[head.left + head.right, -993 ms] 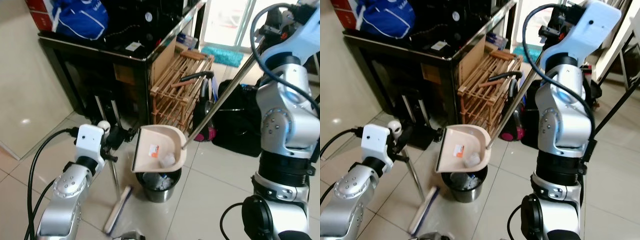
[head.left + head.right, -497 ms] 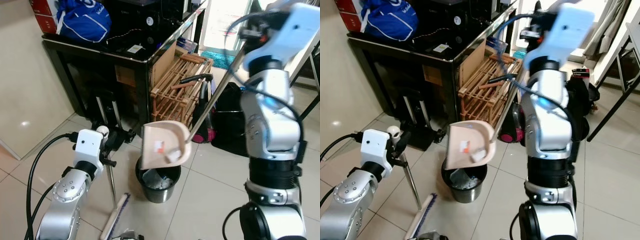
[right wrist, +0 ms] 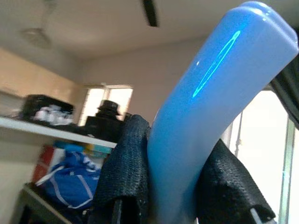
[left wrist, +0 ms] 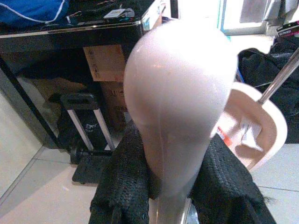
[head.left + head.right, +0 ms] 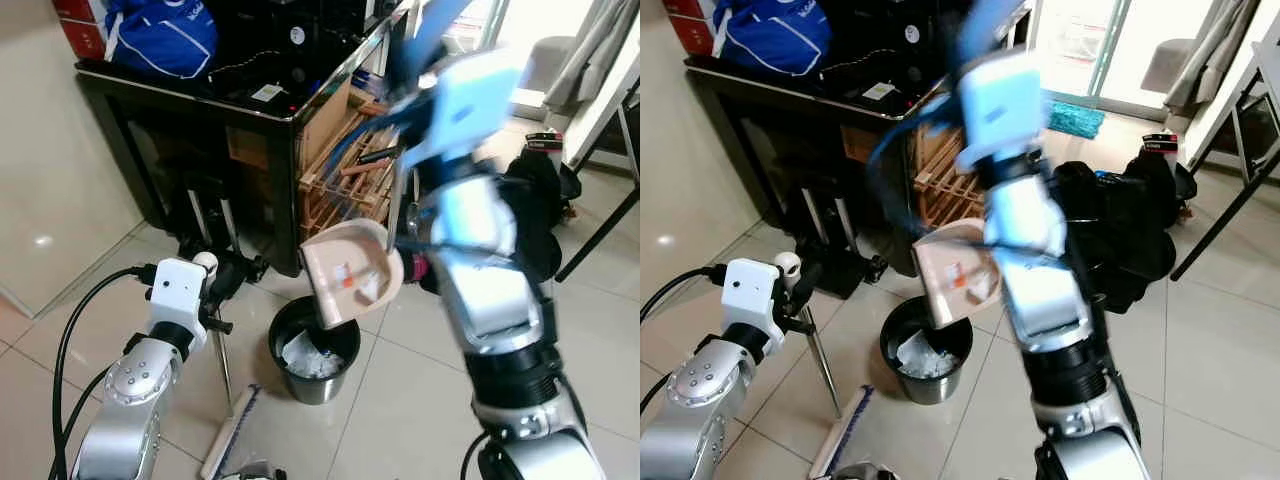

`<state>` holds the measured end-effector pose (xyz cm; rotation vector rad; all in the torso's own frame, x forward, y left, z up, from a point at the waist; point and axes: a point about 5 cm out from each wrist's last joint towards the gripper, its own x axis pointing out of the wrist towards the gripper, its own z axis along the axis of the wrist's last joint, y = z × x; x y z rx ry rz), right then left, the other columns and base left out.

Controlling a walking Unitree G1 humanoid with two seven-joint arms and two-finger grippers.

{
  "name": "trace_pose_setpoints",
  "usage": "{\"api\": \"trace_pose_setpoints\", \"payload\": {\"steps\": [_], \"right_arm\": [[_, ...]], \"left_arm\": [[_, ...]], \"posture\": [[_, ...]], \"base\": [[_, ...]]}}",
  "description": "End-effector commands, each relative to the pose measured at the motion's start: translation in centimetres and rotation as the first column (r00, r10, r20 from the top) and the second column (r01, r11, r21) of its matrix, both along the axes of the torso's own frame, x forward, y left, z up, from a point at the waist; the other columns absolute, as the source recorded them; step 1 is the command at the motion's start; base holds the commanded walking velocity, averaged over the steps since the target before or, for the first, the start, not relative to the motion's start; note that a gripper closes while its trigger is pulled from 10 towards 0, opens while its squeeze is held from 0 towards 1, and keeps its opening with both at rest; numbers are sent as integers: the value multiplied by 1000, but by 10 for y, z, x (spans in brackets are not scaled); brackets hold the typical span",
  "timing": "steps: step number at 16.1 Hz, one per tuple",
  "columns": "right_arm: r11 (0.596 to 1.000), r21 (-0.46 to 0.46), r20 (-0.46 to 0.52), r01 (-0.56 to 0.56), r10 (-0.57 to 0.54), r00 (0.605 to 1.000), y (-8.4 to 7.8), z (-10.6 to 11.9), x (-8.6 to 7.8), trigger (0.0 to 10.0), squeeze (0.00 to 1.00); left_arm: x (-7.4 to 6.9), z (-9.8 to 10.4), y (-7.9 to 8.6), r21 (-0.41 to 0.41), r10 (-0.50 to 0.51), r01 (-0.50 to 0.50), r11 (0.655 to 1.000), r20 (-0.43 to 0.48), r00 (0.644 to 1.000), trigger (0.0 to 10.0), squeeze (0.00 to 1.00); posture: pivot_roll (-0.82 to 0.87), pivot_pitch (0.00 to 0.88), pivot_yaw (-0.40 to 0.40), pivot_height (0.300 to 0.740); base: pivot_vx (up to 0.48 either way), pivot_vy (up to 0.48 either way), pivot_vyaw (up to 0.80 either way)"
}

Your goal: Sweep floor

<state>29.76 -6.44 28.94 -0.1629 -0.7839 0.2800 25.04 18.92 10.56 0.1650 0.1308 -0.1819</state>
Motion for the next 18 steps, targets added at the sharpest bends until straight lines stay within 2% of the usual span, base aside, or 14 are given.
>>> {"api": "trace_pose_setpoints", "payload": {"steps": [1,3,7,10,18], "right_arm": [[999,-30,122,-30,33,992,6,11,-12,10000,0],[995,-78,153,-65,77,985,16,6,-18,10000,0],[986,-80,123,-143,152,981,31,-7,-27,10000,0],[976,-119,112,-183,196,974,39,-16,-33,10000,0],[978,-114,136,-175,190,972,40,-18,-36,10000,0]], "left_arm": [[3,5,0,12,5,-6,1000,28,1000,10000,0],[4,4,1,12,5,-5,1000,27,1000,10000,0],[7,4,1,9,5,-5,1000,28,1000,10000,0],[8,3,0,9,-5,5,1000,26,1000,10000,0],[5,1,1,21,-11,10,1000,27,1000,10000,0]], "posture": [[24,23,10,740],[24,22,11,740],[19,24,14,740],[15,24,14,740],[22,0,8,740]], "base": [[0,0,0],[0,0,0],[0,0,0],[0,0,0],[0,0,0]]}}
